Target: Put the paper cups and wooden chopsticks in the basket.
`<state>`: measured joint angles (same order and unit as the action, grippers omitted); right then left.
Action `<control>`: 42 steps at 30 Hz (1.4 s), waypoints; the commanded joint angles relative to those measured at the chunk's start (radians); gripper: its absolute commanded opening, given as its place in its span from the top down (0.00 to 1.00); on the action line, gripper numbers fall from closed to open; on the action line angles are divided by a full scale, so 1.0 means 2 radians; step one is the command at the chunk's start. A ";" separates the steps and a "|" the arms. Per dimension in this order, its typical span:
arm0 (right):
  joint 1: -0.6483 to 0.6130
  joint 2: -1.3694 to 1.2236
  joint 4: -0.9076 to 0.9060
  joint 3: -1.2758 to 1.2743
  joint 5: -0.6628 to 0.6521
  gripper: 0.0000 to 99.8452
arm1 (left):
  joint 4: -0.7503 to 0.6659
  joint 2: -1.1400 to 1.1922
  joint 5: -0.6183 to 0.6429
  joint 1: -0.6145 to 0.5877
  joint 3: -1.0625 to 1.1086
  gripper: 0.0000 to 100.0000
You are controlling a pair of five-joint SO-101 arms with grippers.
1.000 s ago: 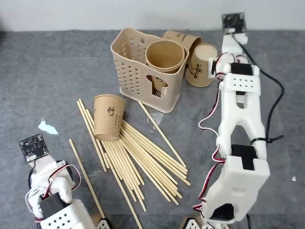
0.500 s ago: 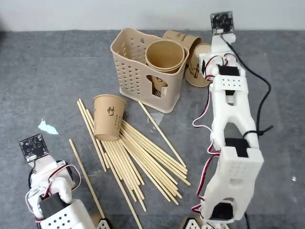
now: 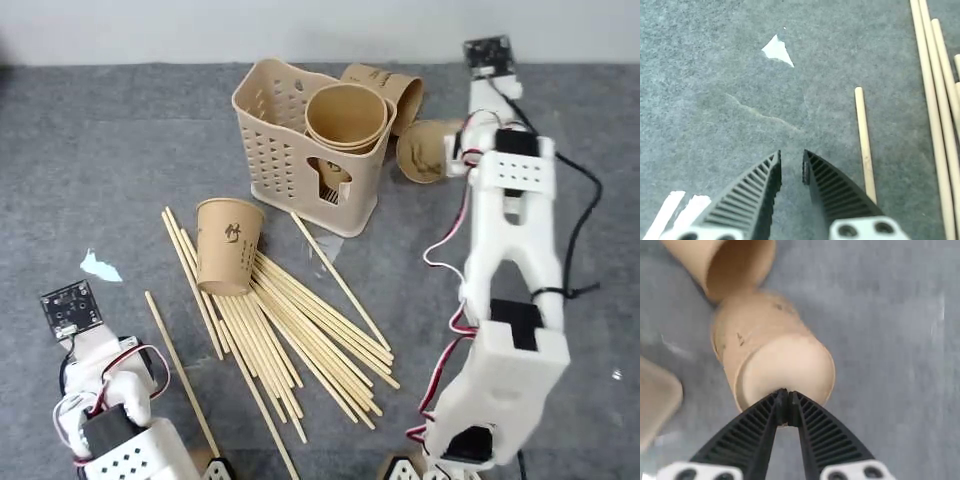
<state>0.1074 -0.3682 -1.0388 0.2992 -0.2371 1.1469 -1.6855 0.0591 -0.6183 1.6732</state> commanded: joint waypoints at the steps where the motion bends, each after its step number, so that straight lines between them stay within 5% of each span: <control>1: 0.028 0.069 -0.070 0.012 -0.013 0.98 | -0.001 -0.002 -0.002 -0.002 -0.012 0.92; 7: 0.072 0.122 -0.127 0.012 -0.079 0.98 | -0.001 -0.002 -0.002 -0.002 -0.012 0.92; 14: -0.006 0.136 -0.100 0.009 -0.077 0.98 | 0.000 -0.002 -0.002 -0.002 -0.012 0.92; 20: -0.045 0.083 0.001 0.012 -0.012 0.96 | 0.000 -0.002 -0.002 -0.002 -0.012 0.92; 24: -0.063 0.051 0.014 0.016 0.035 0.83 | 0.000 -0.002 -0.002 -0.002 -0.012 0.92; 28: -0.064 0.020 0.015 0.042 0.068 0.81 | 0.000 -0.002 -0.002 -0.002 -0.012 0.92; 42: -0.059 -0.122 0.010 0.162 0.075 0.81 | 0.000 -0.002 -0.002 -0.002 -0.012 0.92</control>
<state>-0.0107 -0.5999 -1.0280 0.5355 -0.0959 1.1469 -1.6855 0.0591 -0.6183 1.6732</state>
